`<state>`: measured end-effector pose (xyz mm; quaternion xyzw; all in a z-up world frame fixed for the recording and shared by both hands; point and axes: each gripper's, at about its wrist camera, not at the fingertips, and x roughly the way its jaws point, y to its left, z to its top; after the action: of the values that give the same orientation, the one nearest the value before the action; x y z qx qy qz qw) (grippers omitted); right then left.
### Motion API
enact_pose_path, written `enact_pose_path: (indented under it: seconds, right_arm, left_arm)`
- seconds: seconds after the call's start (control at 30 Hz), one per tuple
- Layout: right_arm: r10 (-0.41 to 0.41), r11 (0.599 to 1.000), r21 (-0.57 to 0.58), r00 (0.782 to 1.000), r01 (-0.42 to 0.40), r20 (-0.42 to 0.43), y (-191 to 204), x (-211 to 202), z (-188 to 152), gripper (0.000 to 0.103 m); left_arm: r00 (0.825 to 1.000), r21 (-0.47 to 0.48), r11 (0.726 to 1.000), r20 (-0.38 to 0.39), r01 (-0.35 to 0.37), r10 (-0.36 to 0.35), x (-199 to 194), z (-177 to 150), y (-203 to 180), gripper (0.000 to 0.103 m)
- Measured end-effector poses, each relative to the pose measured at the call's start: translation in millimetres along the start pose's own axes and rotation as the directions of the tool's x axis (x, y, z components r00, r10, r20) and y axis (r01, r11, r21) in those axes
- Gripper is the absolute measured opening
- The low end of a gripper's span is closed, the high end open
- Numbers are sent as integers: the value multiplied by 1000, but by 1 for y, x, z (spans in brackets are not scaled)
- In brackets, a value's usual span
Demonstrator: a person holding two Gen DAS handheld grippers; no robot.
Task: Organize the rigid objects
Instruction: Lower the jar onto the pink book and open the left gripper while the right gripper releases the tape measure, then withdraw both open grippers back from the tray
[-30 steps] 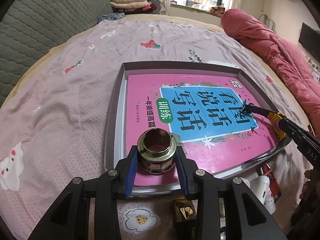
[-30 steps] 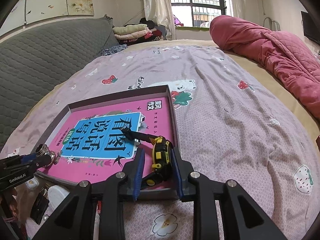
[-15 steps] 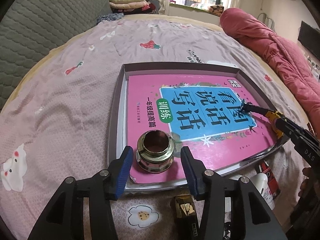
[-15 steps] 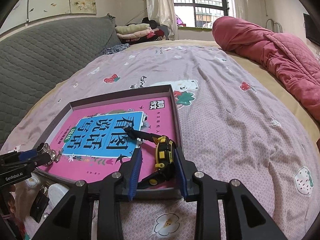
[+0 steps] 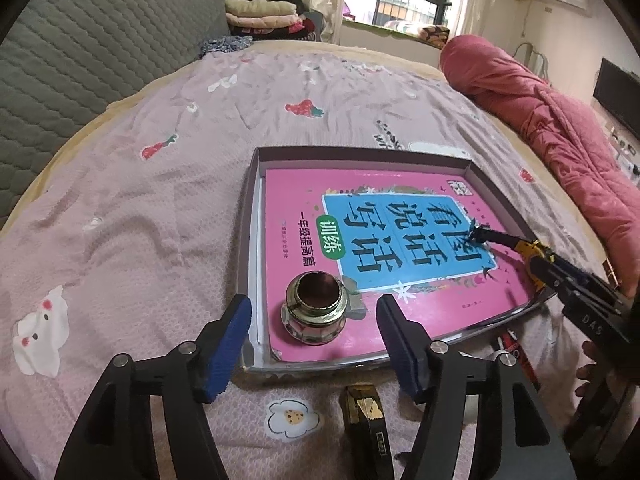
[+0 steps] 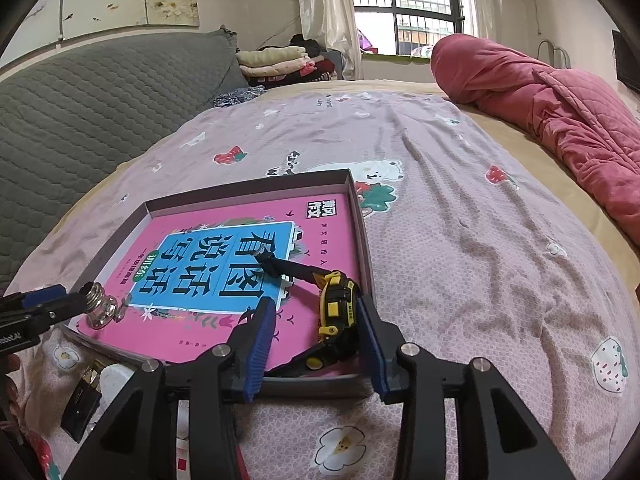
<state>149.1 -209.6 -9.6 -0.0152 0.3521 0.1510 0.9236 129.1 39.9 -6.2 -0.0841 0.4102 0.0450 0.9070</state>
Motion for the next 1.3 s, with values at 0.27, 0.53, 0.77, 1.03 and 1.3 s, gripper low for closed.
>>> enact_pose_path:
  seconds: [0.27,0.53,0.77,1.03,1.3]
  right_arm:
    - [5,1000,-12,1000,-5,8,2,-3,0,45]
    - [7,999,-35,1000,-6,24,4,-9,0,50]
    - [12,999,-40,999,-10,47,4,-17,0,52]
    - [19,997,-75,997,-14,71,12,-27,0,58]
    - [32,995,-99,997,-25,73,21,-37,-2,58]
  left_arm:
    - [1000,-10,1000,5,2,-2,-9,-1,1,72]
    - [1000,3,1000,5,-9,9,-14,-6,-2,74]
    - [1000,14,1000,-1,-13,13,-22,-13,-2,74]
    - [1000,3,1000,3,-13,13,-31,-16,-1,75]
    - [1000,13,1000,-4,-10,10,-34,-20,-4,77]
